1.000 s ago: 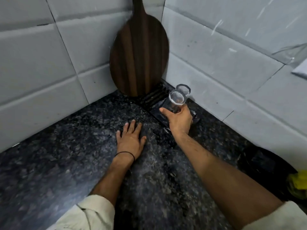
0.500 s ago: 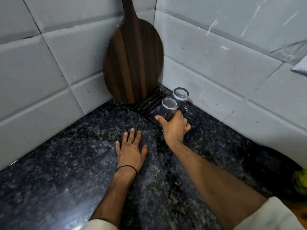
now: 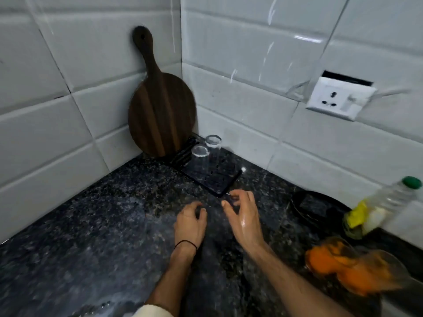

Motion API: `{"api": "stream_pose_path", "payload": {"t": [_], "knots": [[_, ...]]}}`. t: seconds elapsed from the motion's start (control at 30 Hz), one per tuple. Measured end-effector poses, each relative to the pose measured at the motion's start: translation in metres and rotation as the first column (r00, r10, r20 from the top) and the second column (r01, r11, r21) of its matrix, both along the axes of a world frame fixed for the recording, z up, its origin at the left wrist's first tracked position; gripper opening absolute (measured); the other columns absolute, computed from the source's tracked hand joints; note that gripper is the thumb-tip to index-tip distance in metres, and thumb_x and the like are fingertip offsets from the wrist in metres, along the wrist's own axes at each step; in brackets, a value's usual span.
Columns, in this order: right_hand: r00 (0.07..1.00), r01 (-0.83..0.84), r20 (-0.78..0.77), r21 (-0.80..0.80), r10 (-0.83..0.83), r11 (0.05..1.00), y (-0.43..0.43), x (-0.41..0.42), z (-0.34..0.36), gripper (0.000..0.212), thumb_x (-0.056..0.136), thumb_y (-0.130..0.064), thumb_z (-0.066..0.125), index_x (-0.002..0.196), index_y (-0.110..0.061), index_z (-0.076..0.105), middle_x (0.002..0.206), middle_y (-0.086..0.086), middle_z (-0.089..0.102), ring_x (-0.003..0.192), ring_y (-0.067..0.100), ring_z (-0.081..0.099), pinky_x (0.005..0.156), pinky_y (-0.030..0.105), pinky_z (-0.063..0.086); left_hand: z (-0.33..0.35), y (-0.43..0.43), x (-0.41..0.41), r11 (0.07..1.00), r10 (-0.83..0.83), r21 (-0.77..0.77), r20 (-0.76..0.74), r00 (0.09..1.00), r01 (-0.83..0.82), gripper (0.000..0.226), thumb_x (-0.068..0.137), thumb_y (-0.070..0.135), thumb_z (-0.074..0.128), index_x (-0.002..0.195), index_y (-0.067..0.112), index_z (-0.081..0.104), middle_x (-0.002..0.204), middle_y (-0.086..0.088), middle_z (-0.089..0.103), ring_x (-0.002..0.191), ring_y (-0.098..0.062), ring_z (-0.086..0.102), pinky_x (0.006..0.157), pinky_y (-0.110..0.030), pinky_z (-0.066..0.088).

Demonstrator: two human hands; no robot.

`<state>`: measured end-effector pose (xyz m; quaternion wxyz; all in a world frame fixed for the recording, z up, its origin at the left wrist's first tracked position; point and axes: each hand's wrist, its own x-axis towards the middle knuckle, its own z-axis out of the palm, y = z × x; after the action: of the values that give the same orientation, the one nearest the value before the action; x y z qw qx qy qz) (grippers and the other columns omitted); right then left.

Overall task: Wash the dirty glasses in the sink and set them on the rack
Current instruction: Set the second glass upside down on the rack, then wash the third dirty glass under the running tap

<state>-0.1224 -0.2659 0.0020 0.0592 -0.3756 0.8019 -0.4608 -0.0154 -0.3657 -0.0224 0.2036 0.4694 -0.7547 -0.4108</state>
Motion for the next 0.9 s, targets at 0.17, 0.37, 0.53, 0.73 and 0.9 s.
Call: {"api": "stream_pose_path", "payload": {"t": [0.17,0.37,0.53,0.73,0.9], "knots": [[1.000,-0.018,-0.025,-0.103,0.016,0.995,0.111,0.003,0.027,0.008,0.097,-0.016,0.062,0.102,-0.017,0.067,0.098,-0.006,0.059,0.090,0.005,0.060,0.079,0.020,0.048,0.016,0.095,-0.006,0.991,-0.106,0.072,-0.125,0.987,0.115,0.012,0.094,0.020,0.060,0.095,0.020,0.073,0.091,0.002,0.071,0.087,-0.015,0.066,0.075,-0.024,0.048],[0.992,0.072,-0.096,-0.143,-0.086,0.987,0.246,0.006,0.043,0.011,0.098,-0.010,0.058,0.100,-0.013,0.068,0.096,-0.001,0.062,0.091,0.006,0.058,0.077,0.018,0.046,0.020,0.200,-0.020,0.966,-0.250,0.037,-0.129,0.960,0.257,0.013,0.093,0.021,0.061,0.090,0.020,0.073,0.083,0.004,0.070,0.078,-0.009,0.064,0.072,-0.024,0.050],[0.967,0.222,-0.093,-0.138,-0.236,0.965,0.336,0.000,0.031,0.010,0.096,-0.009,0.058,0.102,-0.013,0.066,0.097,0.000,0.058,0.088,0.014,0.059,0.076,0.035,0.050,0.014,0.267,-0.034,0.935,-0.351,0.015,-0.094,0.932,0.354,0.013,0.094,0.024,0.059,0.092,0.022,0.072,0.082,0.007,0.068,0.078,-0.009,0.063,0.064,-0.018,0.044],[0.928,0.371,-0.054,0.076,-0.368,0.926,0.371,-0.023,0.019,0.040,0.094,-0.024,0.063,0.132,-0.019,0.053,0.123,0.001,0.041,0.108,0.019,0.053,0.095,0.043,0.051,-0.009,0.308,-0.049,0.847,-0.514,-0.102,0.092,0.853,0.522,0.019,0.094,0.024,0.057,0.108,0.018,0.067,0.111,-0.001,0.067,0.103,-0.020,0.062,0.088,-0.036,0.051],[0.943,0.331,-0.098,0.344,-0.317,0.879,0.343,-0.066,0.031,0.062,0.086,-0.036,0.072,0.141,-0.023,0.045,0.136,0.009,0.033,0.123,0.030,0.045,0.103,0.038,0.045,-0.035,0.311,-0.068,0.638,-0.667,-0.167,0.369,0.648,0.752,0.044,0.102,0.037,0.042,0.144,0.026,0.046,0.160,0.005,0.029,0.148,-0.019,0.023,0.118,-0.045,0.026]]}}
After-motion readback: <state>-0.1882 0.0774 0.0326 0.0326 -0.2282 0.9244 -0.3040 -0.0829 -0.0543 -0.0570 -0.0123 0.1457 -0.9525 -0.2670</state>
